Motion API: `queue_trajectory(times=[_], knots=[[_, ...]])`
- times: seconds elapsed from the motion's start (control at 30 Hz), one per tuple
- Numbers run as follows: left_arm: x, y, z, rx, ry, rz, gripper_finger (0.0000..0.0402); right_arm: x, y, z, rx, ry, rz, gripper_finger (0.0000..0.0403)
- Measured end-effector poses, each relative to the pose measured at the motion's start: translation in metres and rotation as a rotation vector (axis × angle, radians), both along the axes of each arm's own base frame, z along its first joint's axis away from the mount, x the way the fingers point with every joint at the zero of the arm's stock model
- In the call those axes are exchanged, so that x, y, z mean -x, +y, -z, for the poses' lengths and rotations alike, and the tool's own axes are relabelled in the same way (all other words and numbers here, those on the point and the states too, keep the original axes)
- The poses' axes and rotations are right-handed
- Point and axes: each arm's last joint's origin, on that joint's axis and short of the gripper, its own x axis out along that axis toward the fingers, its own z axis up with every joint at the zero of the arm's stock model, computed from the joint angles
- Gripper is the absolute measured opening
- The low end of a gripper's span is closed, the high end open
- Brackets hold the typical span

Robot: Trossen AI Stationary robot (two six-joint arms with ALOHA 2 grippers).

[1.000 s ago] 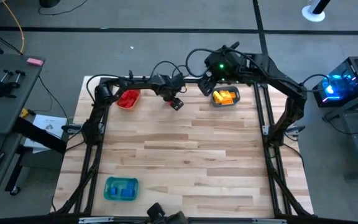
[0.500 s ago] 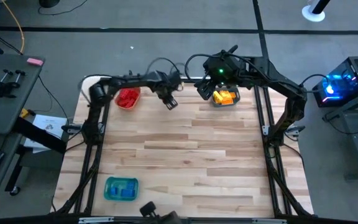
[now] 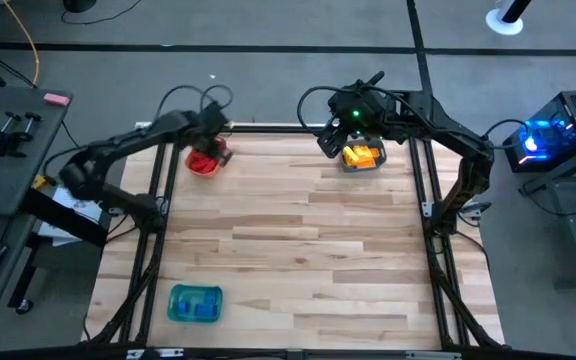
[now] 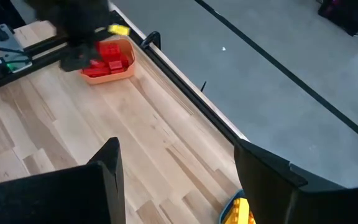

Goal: Sort blocks
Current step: Put the red game piece into the orange bin, then return to Home Position

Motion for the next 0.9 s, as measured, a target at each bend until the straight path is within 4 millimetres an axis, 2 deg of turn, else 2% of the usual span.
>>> queue_trajectory(times=[0.13,0.23,0.43,0.53,0.67,0.77,0.9], knots=[[0.021,-0.016,0.012,-0.054,-0.035,-0.096,0.0096,-0.001,0.000,-0.001,0.003,-0.016,0.000,0.0192],[0.026,-0.018,0.013,-0.082,-0.070,-0.113,0.0132,-0.003,0.000,-0.003,0.008,-0.039,0.000,0.0192],[0.030,-0.017,0.015,-0.048,-0.075,-0.117,0.0225,-0.003,-0.001,-0.003,0.008,-0.045,-0.001,0.0192],[0.031,-0.018,0.016,-0.011,-0.093,-0.113,0.0247,-0.003,0.000,-0.003,0.003,-0.043,-0.005,0.0192],[0.029,-0.024,0.013,0.067,-0.161,-0.076,0.0254,-0.001,0.000,-0.001,-0.004,-0.012,-0.006,0.0192],[0.021,-0.042,-0.003,0.010,-0.309,0.034,0.0255,0.002,0.004,0.003,-0.015,0.046,-0.019,0.0192],[0.009,-0.087,-0.033,-0.158,-0.780,0.305,0.0254,0.008,0.015,0.009,-0.033,0.151,-0.050,0.0192]])
